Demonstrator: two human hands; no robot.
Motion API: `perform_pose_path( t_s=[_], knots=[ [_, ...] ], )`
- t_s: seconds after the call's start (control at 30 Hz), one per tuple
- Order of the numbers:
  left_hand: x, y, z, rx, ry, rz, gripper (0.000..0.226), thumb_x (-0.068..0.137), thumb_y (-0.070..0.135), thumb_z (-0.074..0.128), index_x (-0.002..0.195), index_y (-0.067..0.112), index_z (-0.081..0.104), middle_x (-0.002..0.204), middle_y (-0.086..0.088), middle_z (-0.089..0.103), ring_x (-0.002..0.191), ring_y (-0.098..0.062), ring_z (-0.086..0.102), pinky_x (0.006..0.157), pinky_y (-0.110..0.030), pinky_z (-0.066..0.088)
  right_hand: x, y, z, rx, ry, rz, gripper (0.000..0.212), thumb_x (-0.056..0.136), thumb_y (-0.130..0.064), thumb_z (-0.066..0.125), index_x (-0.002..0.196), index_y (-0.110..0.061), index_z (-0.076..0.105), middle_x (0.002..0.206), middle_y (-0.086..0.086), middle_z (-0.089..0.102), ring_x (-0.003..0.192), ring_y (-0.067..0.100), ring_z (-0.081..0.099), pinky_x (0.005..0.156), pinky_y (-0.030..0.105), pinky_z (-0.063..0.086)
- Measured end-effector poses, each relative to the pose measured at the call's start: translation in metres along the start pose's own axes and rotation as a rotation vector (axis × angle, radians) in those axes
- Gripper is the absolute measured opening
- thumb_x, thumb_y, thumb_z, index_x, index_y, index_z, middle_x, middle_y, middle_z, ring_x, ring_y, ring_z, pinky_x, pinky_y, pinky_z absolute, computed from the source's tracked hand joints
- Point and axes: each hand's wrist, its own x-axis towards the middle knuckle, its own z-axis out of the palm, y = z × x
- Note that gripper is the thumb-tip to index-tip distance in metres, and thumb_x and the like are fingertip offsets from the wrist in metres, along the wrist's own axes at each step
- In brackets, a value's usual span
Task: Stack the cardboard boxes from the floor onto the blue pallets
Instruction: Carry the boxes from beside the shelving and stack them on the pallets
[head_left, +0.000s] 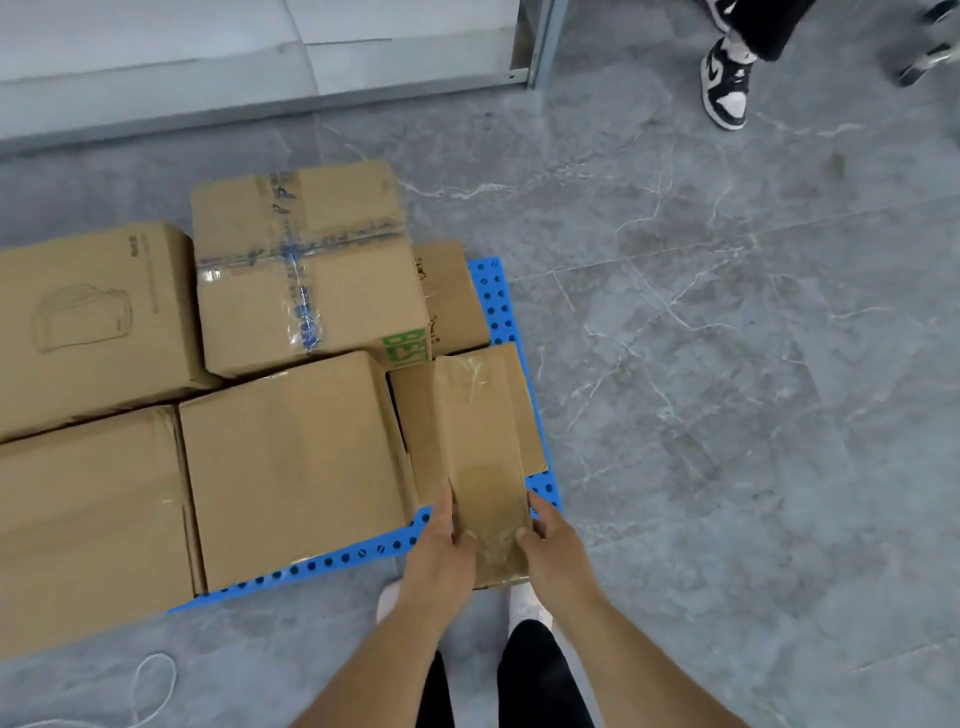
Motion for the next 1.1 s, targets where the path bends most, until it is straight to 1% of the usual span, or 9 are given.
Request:
perform_pose_path(
  t_s=[0.1, 0.23, 0.37, 0.47, 0.6, 0.73, 0.83, 0.97, 1.1],
  knots=[
    [0.028, 0.006, 0.008, -0.031, 0.006, -0.002, 0.066, 0.095, 0.012, 0.037, 0.148, 0.039, 0.009, 0.097, 0.01, 0.055, 0.082, -0.014, 0.058, 0.064, -0.02, 0.044, 0.029, -0.003, -0.005, -0.024, 0.011, -0.041, 0.051, 0.093, -0.011, 0.039, 0.139, -0.032, 0.04, 0.107, -0.006, 0.064, 0.086, 0.009, 0.061, 0.068, 0.02, 0.047],
    [0.063, 0.017, 0.014, -0.08, 0.052, 0.041, 0.065, 0.094, 0.008, 0.037, 0.147, 0.037, 0.015, 0.115, 0.013, 0.053, 0.085, -0.003, 0.055, 0.066, -0.008, 0.04, 0.07, -0.014, -0.006, -0.052, 0.027, -0.11, 0.05, 0.093, -0.009, 0.039, 0.139, -0.03, 0.041, 0.114, -0.001, 0.064, 0.09, 0.015, 0.061, 0.076, 0.026, 0.047],
    [0.097, 0.024, 0.014, -0.116, 0.08, 0.044, 0.065, 0.095, 0.011, 0.036, 0.147, 0.041, 0.011, 0.13, 0.007, 0.054, 0.105, -0.023, 0.058, 0.086, -0.028, 0.045, 0.106, -0.026, -0.001, -0.041, 0.027, -0.139, 0.051, 0.095, -0.01, 0.037, 0.141, -0.032, 0.037, 0.126, 0.0, 0.058, 0.085, 0.013, 0.06, 0.063, 0.02, 0.045],
    [0.117, 0.025, 0.013, -0.116, 0.087, 0.053, 0.063, 0.096, 0.012, 0.036, 0.147, 0.042, 0.012, 0.133, 0.005, 0.053, 0.108, -0.022, 0.057, 0.097, -0.036, 0.044, 0.125, -0.03, 0.002, -0.051, 0.022, -0.15, 0.052, 0.096, -0.014, 0.038, 0.144, -0.033, 0.03, 0.132, -0.006, 0.052, 0.077, -0.002, 0.052, 0.057, 0.012, 0.039],
    [0.134, 0.018, 0.016, -0.14, 0.098, 0.01, 0.065, 0.097, 0.015, 0.037, 0.147, 0.043, 0.006, 0.126, 0.01, 0.052, 0.097, -0.012, 0.055, 0.083, -0.026, 0.044, 0.141, -0.029, 0.004, -0.091, 0.003, -0.14, 0.053, 0.097, -0.014, 0.039, 0.146, -0.032, 0.026, 0.139, -0.006, 0.045, 0.077, -0.006, 0.05, 0.051, 0.007, 0.04],
    [0.143, 0.011, 0.018, -0.125, 0.084, -0.044, 0.068, 0.096, 0.012, 0.036, 0.146, 0.044, 0.003, 0.079, 0.024, 0.038, 0.066, 0.003, 0.041, 0.055, -0.012, 0.037, 0.148, -0.031, 0.006, -0.138, -0.021, -0.145, 0.056, 0.096, -0.012, 0.039, 0.144, -0.038, 0.027, 0.127, -0.008, 0.053, 0.1, 0.016, 0.061, 0.053, 0.008, 0.043],
    [0.144, 0.01, 0.02, -0.102, 0.054, -0.076, 0.068, 0.096, 0.011, 0.035, 0.146, 0.043, 0.002, 0.076, 0.027, 0.034, 0.062, 0.005, 0.037, 0.05, -0.008, 0.035, 0.15, -0.032, 0.006, -0.149, -0.029, -0.11, 0.059, 0.095, -0.007, 0.036, 0.144, -0.039, 0.025, 0.128, -0.008, 0.051, 0.083, 0.011, 0.063, 0.05, 0.013, 0.045],
    [0.139, 0.007, 0.025, -0.103, 0.031, -0.086, 0.066, 0.095, 0.014, 0.035, 0.147, 0.042, 0.005, 0.092, 0.023, 0.044, 0.064, 0.006, 0.037, 0.056, -0.012, 0.034, 0.154, -0.031, 0.006, -0.168, -0.036, -0.08, 0.064, 0.093, -0.002, 0.033, 0.145, -0.04, 0.023, 0.14, -0.004, 0.044, 0.055, 0.008, 0.048, 0.035, 0.013, 0.035],
    [0.138, 0.008, 0.027, -0.097, 0.049, -0.089, 0.067, 0.093, 0.013, 0.037, 0.149, 0.036, 0.008, 0.106, 0.015, 0.051, 0.08, -0.007, 0.055, 0.073, -0.027, 0.049, 0.151, -0.034, 0.009, -0.216, -0.054, -0.115, 0.066, 0.093, -0.003, 0.035, 0.147, -0.036, 0.018, 0.143, -0.001, 0.04, 0.089, 0.016, 0.059, 0.061, 0.021, 0.05]
  ],
)
